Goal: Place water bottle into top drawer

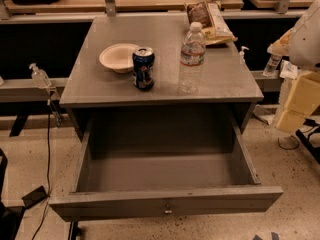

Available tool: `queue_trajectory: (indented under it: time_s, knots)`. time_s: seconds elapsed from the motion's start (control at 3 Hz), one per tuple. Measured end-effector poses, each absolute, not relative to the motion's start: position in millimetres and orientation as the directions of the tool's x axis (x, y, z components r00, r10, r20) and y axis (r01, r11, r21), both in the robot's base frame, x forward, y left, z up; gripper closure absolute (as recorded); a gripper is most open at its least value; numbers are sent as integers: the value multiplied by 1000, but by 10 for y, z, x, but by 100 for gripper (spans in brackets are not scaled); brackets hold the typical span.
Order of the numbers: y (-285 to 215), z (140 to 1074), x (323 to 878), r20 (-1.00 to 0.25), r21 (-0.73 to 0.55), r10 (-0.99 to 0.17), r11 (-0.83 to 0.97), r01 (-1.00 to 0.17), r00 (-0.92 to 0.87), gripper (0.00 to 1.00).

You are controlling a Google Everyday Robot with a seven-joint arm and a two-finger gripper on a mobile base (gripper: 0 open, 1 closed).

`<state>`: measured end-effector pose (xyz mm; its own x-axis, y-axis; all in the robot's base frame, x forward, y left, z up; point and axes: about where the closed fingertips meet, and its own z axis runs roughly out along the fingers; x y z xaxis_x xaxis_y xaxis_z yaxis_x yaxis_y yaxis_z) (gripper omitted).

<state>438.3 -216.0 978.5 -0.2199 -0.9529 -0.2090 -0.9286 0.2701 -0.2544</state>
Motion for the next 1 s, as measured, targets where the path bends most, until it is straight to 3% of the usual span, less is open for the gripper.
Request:
queue_trajectory:
  time_s: [0.67,1.0]
  knots:
    - [-2153,9785,4545,-251,-287,-943,290,-913,-221,0]
    - [-2207,9776,4879,-362,-339,-913,319,-885,-190,0]
